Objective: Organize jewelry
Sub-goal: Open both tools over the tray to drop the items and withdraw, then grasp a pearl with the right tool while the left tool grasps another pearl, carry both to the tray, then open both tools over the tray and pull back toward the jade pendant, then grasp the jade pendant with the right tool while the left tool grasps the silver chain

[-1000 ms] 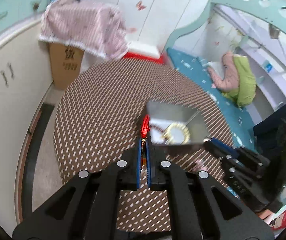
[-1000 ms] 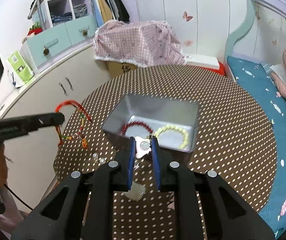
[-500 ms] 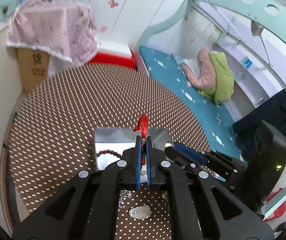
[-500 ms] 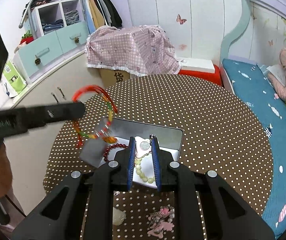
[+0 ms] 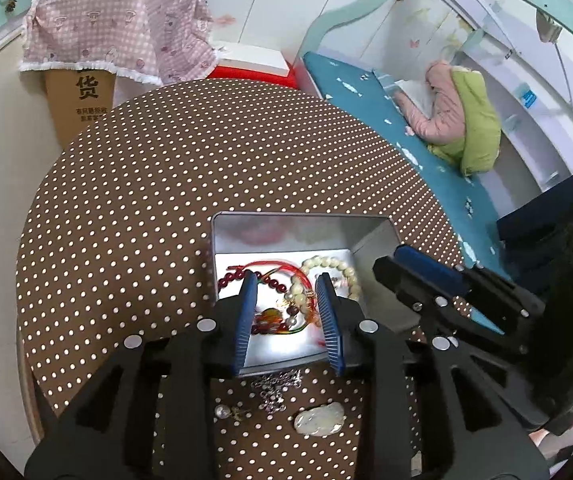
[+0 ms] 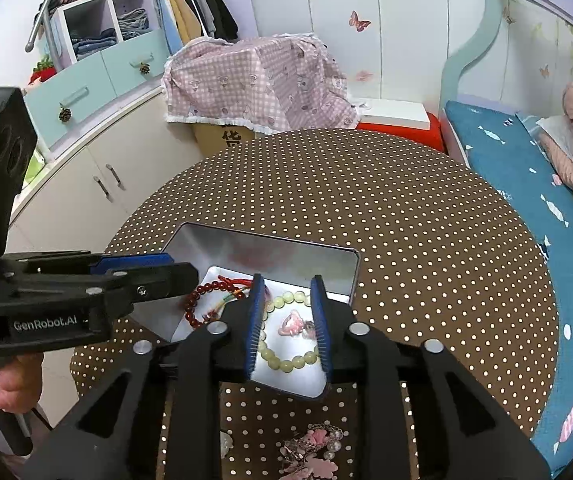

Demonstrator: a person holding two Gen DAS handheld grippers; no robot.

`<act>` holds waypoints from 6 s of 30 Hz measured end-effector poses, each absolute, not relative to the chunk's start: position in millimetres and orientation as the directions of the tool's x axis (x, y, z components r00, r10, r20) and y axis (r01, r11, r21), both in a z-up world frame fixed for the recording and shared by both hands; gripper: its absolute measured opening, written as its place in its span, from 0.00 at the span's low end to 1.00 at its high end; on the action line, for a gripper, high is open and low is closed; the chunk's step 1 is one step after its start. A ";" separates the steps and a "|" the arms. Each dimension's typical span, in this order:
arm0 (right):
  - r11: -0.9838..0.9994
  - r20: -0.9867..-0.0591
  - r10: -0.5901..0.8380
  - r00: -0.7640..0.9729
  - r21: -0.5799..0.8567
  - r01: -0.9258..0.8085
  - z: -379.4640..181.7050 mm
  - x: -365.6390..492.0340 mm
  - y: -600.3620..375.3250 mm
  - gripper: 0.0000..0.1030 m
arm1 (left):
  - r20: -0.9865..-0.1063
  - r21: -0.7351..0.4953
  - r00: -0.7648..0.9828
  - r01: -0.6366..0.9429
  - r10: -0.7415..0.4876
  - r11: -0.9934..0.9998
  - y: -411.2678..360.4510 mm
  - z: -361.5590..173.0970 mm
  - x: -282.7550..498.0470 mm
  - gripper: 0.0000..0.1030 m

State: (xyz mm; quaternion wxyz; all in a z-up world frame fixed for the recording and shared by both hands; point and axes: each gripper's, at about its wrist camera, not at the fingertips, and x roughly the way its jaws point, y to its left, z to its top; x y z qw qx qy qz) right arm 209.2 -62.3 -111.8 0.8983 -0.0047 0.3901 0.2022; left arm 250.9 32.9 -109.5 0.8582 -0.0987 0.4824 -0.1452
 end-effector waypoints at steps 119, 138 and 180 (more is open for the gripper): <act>0.869 -0.671 0.455 0.586 0.191 -0.456 -115.0 194.2 -71.6 0.15 | -0.723 -0.272 0.580 0.260 -0.376 0.926 34.5 -107.8 223.9 0.11; 0.858 -0.668 0.459 0.585 0.162 -0.488 -109.9 141.2 -60.4 0.51 | -0.758 -0.219 0.576 0.218 -0.307 0.951 61.5 -122.9 147.3 0.38; 0.883 -0.793 0.314 0.522 0.041 -0.468 -166.7 131.9 -39.9 0.36 | -0.860 -0.047 0.487 0.214 -0.149 0.976 25.4 -179.3 164.3 0.11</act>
